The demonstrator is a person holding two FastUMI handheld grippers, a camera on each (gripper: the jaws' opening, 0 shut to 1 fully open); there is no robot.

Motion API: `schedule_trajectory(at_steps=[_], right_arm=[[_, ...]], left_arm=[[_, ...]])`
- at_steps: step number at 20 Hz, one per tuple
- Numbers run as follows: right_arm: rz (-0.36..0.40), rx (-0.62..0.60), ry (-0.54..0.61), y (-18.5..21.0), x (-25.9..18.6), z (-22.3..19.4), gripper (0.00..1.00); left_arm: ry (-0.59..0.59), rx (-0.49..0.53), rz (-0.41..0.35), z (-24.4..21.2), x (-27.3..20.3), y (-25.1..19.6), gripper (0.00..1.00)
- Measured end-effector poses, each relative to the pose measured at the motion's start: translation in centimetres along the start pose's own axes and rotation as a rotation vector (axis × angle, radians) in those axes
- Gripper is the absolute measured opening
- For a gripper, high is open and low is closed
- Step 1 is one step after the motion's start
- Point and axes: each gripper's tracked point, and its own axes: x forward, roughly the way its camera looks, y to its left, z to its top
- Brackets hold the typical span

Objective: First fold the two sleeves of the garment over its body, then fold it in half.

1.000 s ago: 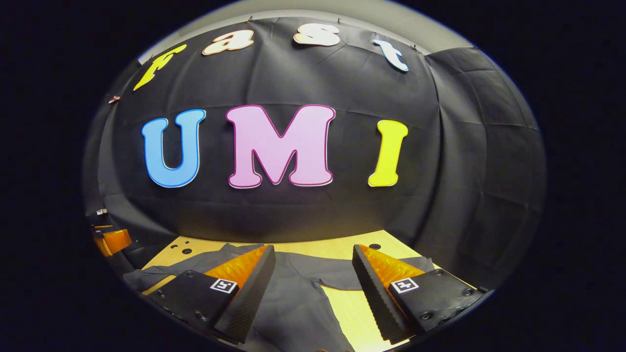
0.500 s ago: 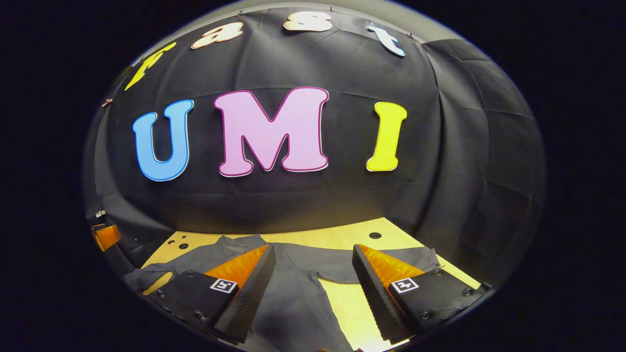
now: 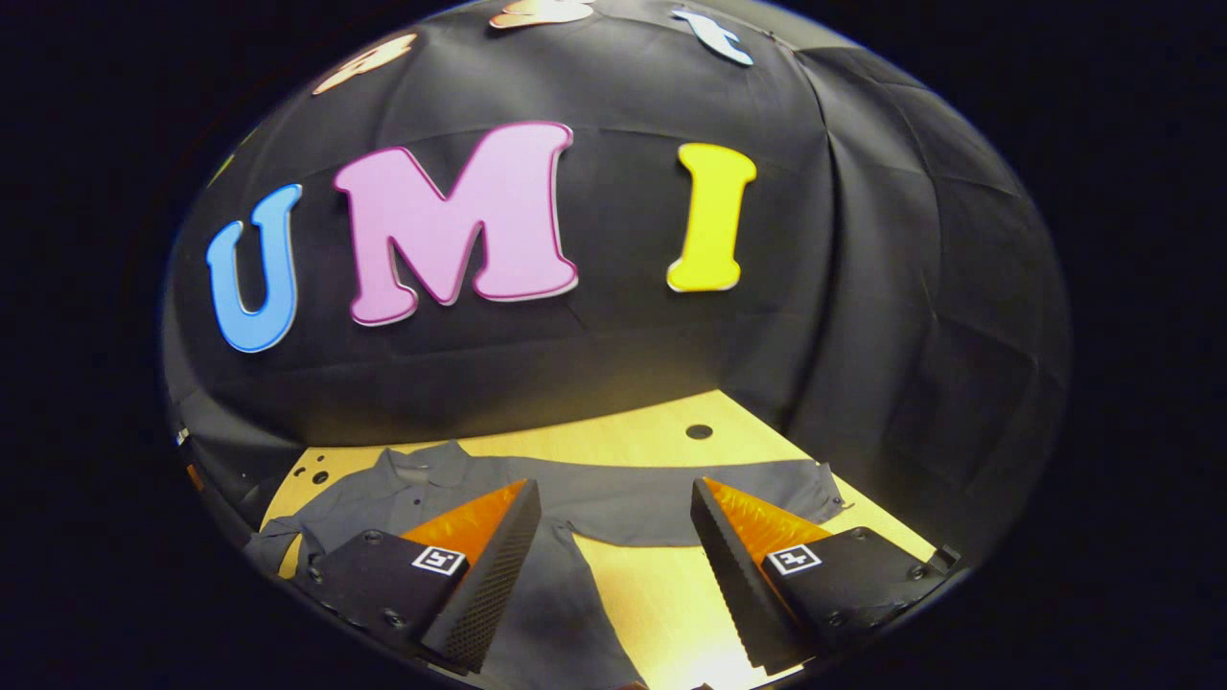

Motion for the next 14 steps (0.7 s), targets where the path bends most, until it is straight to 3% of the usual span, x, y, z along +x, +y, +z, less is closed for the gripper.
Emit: schedule_trajectory(at_steps=[10,14], right_arm=[[-0.174,0.060,0.173,-12.6,8.0,-4.7,0.98],[-0.212,0.020,0.274,-17.4,12.3,-7.6,0.97]], left_arm=[[0.109,-0.049,0.123,-4.4,0.4,0.7,0.96],[0.177,-0.105,0.168,-6.8,0.9,0.5,0.96]])
